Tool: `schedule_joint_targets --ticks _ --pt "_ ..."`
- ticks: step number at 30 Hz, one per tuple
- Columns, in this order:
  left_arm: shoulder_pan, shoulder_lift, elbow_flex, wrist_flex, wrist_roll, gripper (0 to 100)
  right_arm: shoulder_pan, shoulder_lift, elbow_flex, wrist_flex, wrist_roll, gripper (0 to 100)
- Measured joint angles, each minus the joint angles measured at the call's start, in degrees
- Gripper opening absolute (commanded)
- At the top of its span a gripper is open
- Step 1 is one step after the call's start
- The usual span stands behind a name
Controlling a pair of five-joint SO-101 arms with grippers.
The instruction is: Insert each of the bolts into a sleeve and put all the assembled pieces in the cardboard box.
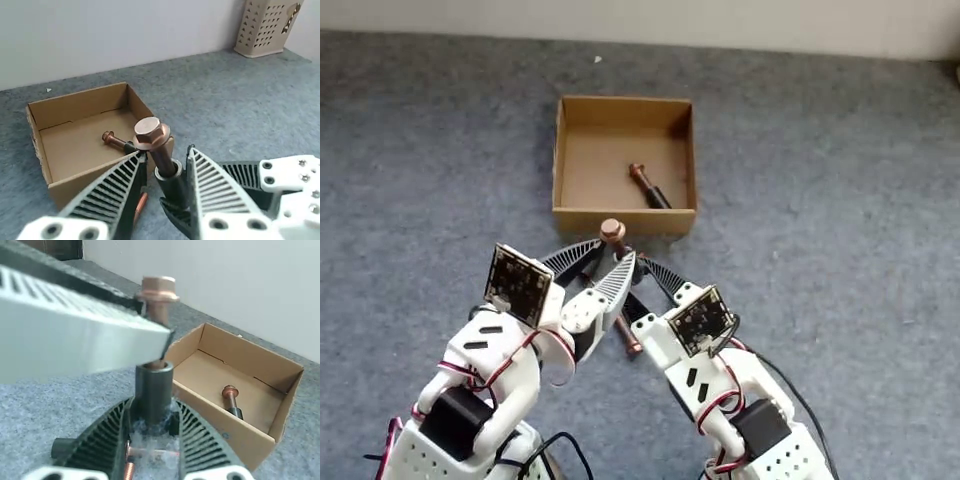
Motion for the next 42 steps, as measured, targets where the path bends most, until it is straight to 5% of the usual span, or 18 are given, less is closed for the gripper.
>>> schedule_joint_targets --ticks 14,17,24,36,42 --pt "-0.6 -0.7 -8.2 16.8 -11.9 15 3.1 0.0 0.0 0.0 0.2 0.5" --pt "-5.9 -0.7 -8.2 19.3 -12.1 15 3.2 0.0 0.0 0.0 0.2 0.5" --pt "-20.1 -0.7 -3.6 19.5 -12.1 0 6.8 0.0 0.0 4.6 0.2 0.5" --pt "-32.7 -0.3 15.5 14.5 -12.6 1 11.3 0.0 -9.1 10.4 -2.5 1.8" --pt "-35.7 -0.2 16.7 11.2 -12.6 1 11.3 8.8 -14.9 0.3 -2.5 2.6"
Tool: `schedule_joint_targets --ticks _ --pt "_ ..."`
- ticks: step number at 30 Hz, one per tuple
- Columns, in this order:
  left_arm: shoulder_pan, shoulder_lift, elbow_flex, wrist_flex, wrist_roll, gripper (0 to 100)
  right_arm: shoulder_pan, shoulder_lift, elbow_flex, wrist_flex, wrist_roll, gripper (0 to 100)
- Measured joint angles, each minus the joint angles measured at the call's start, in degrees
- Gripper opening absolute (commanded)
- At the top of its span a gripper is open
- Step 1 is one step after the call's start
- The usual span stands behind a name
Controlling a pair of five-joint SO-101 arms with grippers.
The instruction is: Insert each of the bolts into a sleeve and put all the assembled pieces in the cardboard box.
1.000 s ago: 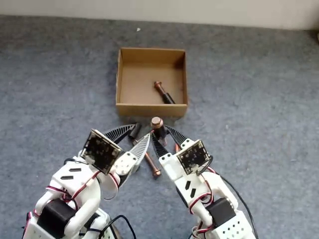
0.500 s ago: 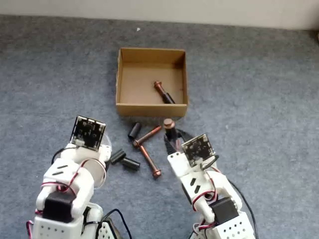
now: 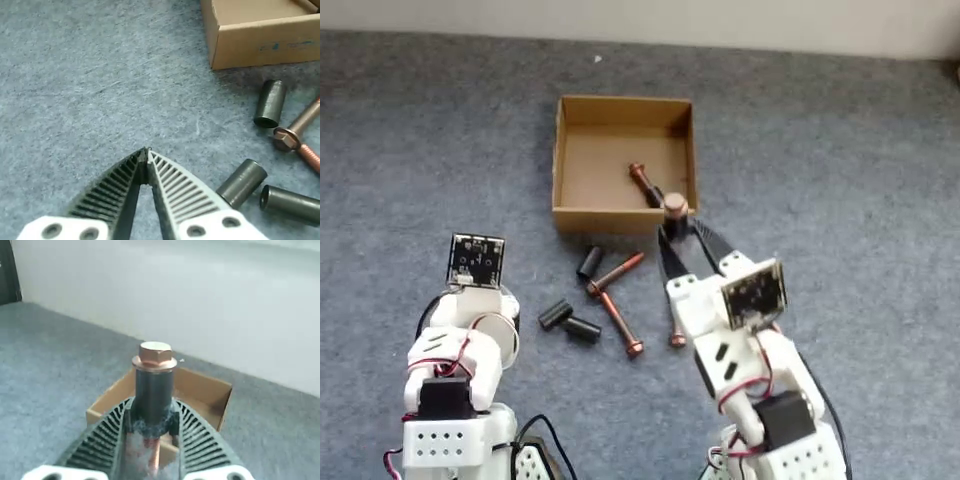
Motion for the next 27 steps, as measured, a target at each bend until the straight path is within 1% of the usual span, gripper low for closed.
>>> schedule_joint_targets --ticks 6,13,17,21,24,27 --pt "-0.2 0.0 0.0 -0.1 0.0 1 0.0 24.3 -9.5 -14.9 -0.1 2.2" --pt "-0.3 0.0 0.0 -0.1 0.0 1 0.0 57.8 -23.5 -26.3 -0.1 2.2" --pt "-0.3 0.0 0.0 -0.1 0.0 1 0.4 74.0 -30.2 -28.2 -0.1 2.2" --pt "-0.3 0.0 0.0 -0.1 0.0 1 2.1 86.1 -35.5 -28.2 -0.4 2.2" --pt "-0.3 0.0 0.0 -0.1 0.0 1 3.5 90.6 -38.0 -28.6 -0.5 2.7" --pt "-0.3 0.0 0.0 -0.1 0.0 1 4.3 92.0 -38.2 -28.6 -0.5 4.0"
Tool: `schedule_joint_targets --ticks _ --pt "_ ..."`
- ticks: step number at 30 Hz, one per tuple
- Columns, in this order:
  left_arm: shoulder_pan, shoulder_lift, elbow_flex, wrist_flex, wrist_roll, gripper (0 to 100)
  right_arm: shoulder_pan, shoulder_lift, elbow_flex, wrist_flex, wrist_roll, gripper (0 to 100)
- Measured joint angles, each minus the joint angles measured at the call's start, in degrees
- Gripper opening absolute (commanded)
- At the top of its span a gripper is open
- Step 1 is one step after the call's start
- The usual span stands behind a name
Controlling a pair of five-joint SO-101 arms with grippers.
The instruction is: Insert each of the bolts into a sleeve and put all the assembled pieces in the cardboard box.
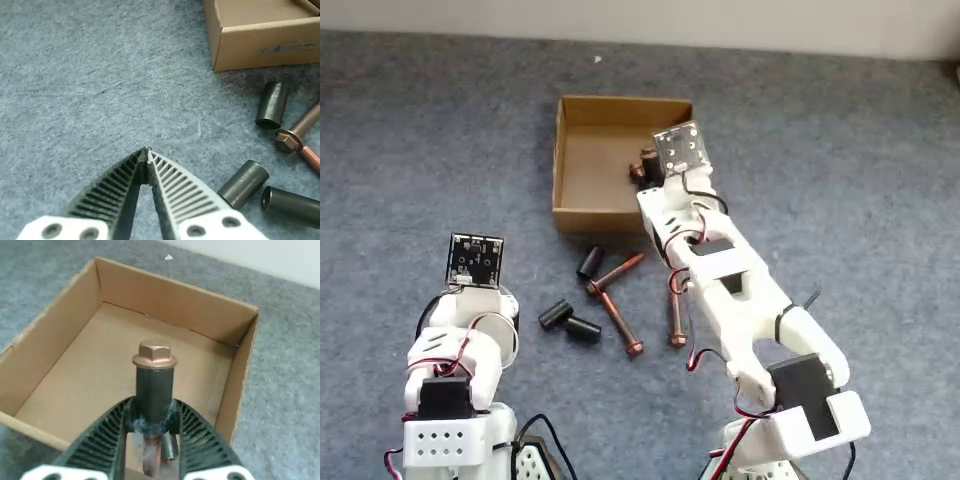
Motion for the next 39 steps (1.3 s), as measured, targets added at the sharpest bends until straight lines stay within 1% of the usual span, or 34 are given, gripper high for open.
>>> schedule_joint_targets --ticks 5,11,14,20,23,28,31,35,37,39 --pt "0.0 0.0 0.0 0.0 0.0 1 0.1 0.0 -2.9 7.6 0.0 9.8" --pt "0.0 0.0 0.0 -0.3 0.0 1 0.1 0.0 -9.1 20.3 0.0 10.1" --pt "0.0 0.0 0.0 -0.3 0.0 1 0.1 -0.2 -13.4 28.5 0.0 10.1" --pt "0.0 0.0 0.0 -0.3 0.0 1 -0.8 -9.8 -17.5 44.1 0.0 10.1" --pt "-2.1 0.0 0.0 -0.3 0.0 1 -4.7 -16.7 -17.1 48.9 0.0 10.1" --pt "-9.5 0.0 0.0 -0.4 0.0 2 -14.2 -24.1 -12.0 52.2 0.0 10.1" --pt "-12.5 0.0 0.0 -1.9 0.3 2 -19.8 -24.6 -10.0 54.2 0.0 10.1" --pt "-14.8 0.0 0.0 -2.1 2.5 2 -27.7 -24.4 -9.6 56.7 0.0 10.2" --pt "-15.6 0.0 0.0 -2.1 2.9 2 -30.6 -22.2 -9.4 57.1 0.0 10.4" --pt "-16.1 0.0 0.0 -2.1 3.1 2 -31.9 -18.8 -9.4 57.3 0.0 13.0"
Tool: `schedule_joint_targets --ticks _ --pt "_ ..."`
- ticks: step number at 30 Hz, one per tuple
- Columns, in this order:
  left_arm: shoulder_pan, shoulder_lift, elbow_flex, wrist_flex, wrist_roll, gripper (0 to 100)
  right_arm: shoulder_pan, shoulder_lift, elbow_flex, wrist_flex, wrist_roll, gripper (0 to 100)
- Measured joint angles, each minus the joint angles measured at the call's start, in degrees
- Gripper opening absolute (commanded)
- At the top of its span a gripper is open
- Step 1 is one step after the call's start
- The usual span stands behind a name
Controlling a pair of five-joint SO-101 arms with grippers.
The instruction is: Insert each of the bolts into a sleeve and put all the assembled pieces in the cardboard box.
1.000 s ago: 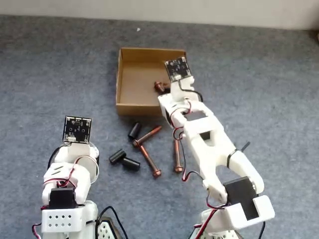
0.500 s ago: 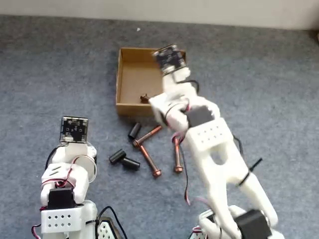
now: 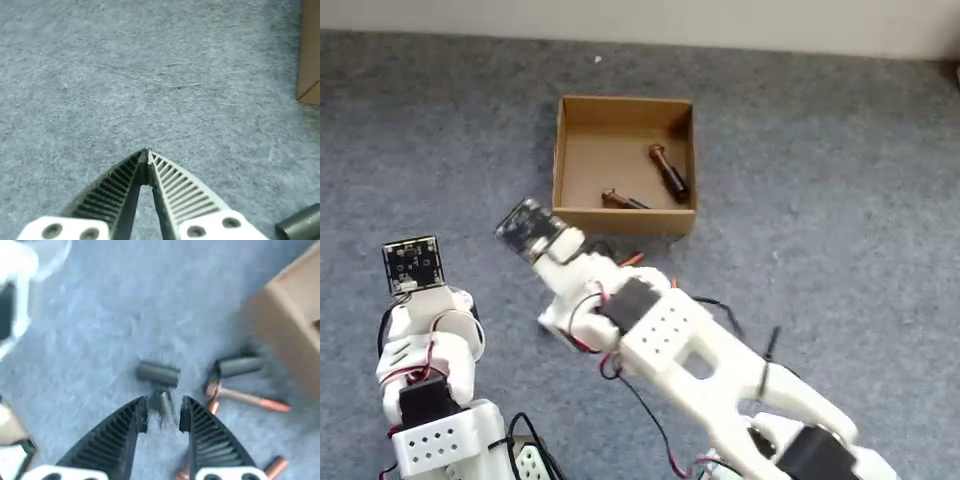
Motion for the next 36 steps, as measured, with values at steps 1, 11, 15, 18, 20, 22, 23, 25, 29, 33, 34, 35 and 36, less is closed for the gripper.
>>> schedule_joint_targets --ticks 1,11,15,18,20,22,23,25,29,33,34,35,36 --pt "-0.2 0.0 0.0 0.0 0.0 2 -0.3 2.1 0.0 0.0 0.0 14.8" --pt "-0.2 0.0 0.0 0.0 0.0 2 -1.4 20.4 -2.9 1.4 2.7 17.4" --pt "-0.2 0.0 0.0 0.0 0.0 2 -1.4 26.1 -7.0 4.3 4.7 17.4" --pt "-0.2 0.0 0.0 0.0 0.0 2 -1.4 30.4 -10.4 5.0 5.6 17.1" --pt "-0.2 0.0 0.0 0.0 0.0 2 -1.4 32.8 -12.1 5.3 6.7 13.1" --pt "-0.2 0.0 0.0 0.0 0.0 2 -1.3 34.2 -13.5 5.5 7.8 5.5" --pt "-0.2 0.0 0.0 0.0 0.0 2 -1.3 34.5 -13.8 5.5 8.5 2.0" --pt "-0.2 0.0 0.0 0.0 0.0 2 -1.1 35.2 -14.3 5.5 10.3 0.7" --pt "-0.2 0.0 0.0 0.0 0.0 2 0.3 35.9 -15.3 6.0 12.2 0.5" --pt "-0.2 0.0 0.0 0.0 0.0 2 0.4 33.8 -15.3 8.4 12.4 0.5" --pt "-0.2 0.0 0.0 0.0 0.0 2 0.4 32.7 -15.2 9.2 12.5 0.5" --pt "-0.2 0.0 0.0 0.0 0.0 2 0.7 31.3 -15.1 9.7 12.6 0.5" --pt "-0.2 0.0 0.0 0.0 0.0 2 1.1 29.4 -15.1 9.8 12.6 0.5"
